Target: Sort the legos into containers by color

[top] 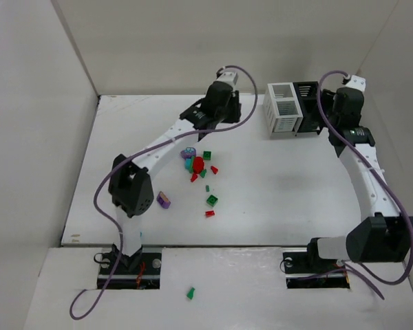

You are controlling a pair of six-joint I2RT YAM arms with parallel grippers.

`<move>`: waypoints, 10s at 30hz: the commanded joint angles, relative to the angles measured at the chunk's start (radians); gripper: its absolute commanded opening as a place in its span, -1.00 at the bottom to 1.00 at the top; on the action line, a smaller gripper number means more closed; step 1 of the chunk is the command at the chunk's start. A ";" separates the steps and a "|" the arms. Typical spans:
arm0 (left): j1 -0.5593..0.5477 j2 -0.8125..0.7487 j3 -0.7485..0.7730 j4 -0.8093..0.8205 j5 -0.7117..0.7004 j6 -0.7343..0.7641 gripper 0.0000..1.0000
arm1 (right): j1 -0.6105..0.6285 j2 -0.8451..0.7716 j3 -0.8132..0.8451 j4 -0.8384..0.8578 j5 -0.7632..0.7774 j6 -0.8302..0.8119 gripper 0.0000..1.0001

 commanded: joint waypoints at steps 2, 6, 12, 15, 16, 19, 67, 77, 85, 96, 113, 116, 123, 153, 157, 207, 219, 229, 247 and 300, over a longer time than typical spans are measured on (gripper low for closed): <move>0.013 0.203 0.385 0.072 0.171 0.172 -1.00 | -0.026 -0.057 -0.010 0.034 0.036 0.054 0.34; 0.033 0.421 0.666 0.214 0.296 0.154 -1.00 | -0.060 -0.079 -0.021 0.066 0.047 0.054 0.34; 0.074 0.455 0.654 0.432 0.559 0.020 -1.00 | -0.060 -0.041 -0.055 0.192 -0.252 -0.083 0.34; 0.074 0.393 0.536 0.494 0.670 0.073 -1.00 | -0.092 -0.019 -0.030 0.235 -0.466 -0.103 0.34; 0.074 0.370 0.490 0.515 0.699 0.104 -1.00 | -0.101 -0.007 -0.018 0.246 -0.520 -0.103 0.34; 0.074 0.299 0.375 0.534 0.757 0.184 -1.00 | -0.115 0.031 0.011 0.296 -0.697 -0.057 0.34; -0.058 0.230 0.389 0.377 0.438 0.379 -1.00 | 0.032 0.236 0.122 0.309 -0.858 0.097 -0.52; -0.067 0.221 0.369 0.377 0.406 0.388 -0.19 | 0.032 0.236 0.160 0.296 -0.835 0.097 -1.00; -0.067 0.191 0.332 0.388 0.406 0.388 0.22 | 0.011 0.254 0.247 0.287 -0.798 0.111 -1.00; -0.028 -0.104 -0.094 0.347 0.342 0.290 1.00 | -0.031 0.458 0.489 0.250 -0.590 0.081 -1.00; 0.096 -0.655 -0.704 0.081 -0.059 -0.107 1.00 | 0.012 0.918 0.953 0.232 -0.300 -0.041 -0.70; 0.105 -0.666 -0.704 0.043 -0.069 -0.132 1.00 | 0.021 0.927 0.930 0.223 -0.258 -0.064 -0.40; 0.105 -0.675 -0.725 -0.026 -0.091 -0.208 1.00 | 0.030 0.897 0.910 0.192 -0.246 -0.112 0.37; 0.123 -0.931 -0.831 -0.283 -0.190 -0.478 1.00 | 0.227 0.408 0.397 0.161 -0.209 -0.231 0.98; 0.123 -0.956 -0.843 -0.354 -0.240 -0.547 1.00 | 0.358 0.259 0.234 0.112 -0.163 -0.199 0.98; 0.123 -1.171 -0.938 -0.400 -0.157 -0.508 1.00 | 1.930 0.430 -0.225 0.292 0.073 -0.435 0.11; 0.123 -1.143 -0.909 -0.400 -0.175 -0.489 1.00 | 1.930 0.461 -0.262 0.302 0.039 -0.465 0.06; 0.123 -1.116 -0.909 -0.391 -0.184 -0.480 1.00 | 1.890 0.483 -0.271 0.312 -0.020 -0.492 0.06; 0.123 -1.106 -0.889 -0.382 -0.184 -0.471 1.00 | 1.821 0.424 -0.271 0.321 -0.059 -0.534 -0.58; 0.533 -0.271 -0.486 0.060 0.144 -0.060 1.00 | -0.032 0.573 0.510 -0.052 -0.146 -0.426 -0.69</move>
